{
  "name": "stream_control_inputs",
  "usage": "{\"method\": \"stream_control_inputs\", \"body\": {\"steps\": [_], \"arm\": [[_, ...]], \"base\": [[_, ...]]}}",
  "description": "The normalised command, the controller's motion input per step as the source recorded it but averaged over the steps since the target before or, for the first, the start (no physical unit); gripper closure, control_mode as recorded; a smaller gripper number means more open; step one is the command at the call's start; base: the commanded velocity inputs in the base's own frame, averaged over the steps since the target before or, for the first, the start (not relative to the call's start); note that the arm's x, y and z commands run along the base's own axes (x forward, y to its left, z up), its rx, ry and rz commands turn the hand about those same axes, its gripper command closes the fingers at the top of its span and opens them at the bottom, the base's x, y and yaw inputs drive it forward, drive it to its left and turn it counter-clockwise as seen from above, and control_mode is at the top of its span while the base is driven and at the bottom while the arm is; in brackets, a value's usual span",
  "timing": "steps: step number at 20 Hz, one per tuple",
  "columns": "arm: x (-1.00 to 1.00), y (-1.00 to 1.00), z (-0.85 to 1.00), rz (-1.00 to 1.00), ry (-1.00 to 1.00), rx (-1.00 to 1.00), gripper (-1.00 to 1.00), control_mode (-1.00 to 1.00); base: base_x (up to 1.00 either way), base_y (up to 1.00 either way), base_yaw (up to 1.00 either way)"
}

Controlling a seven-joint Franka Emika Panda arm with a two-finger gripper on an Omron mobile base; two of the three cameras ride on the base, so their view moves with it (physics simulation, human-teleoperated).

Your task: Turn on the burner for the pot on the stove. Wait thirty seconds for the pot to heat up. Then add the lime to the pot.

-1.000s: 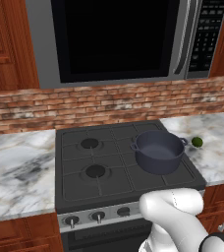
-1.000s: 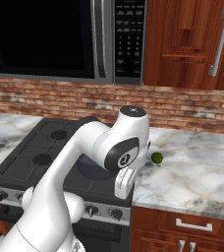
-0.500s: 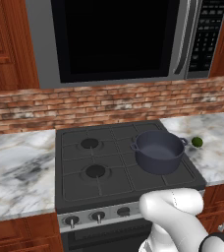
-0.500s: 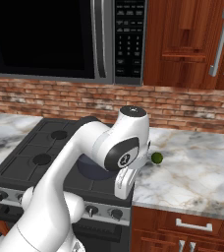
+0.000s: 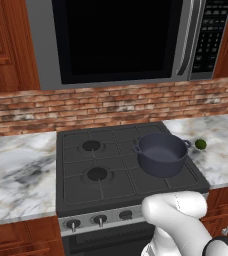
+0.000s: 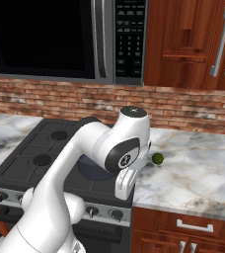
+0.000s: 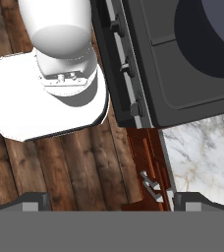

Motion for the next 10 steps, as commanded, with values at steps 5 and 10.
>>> {"method": "stream_control_inputs", "body": {"steps": [5,10], "arm": [[0.0,0.0,0.0,0.0,0.0,0.0,-1.0,-1.0],[0.06,0.0,-0.01,0.0,-0.01,0.0,-1.0,-1.0]], "base": [[0.0,0.0,0.0],[0.0,0.0,0.0]]}}
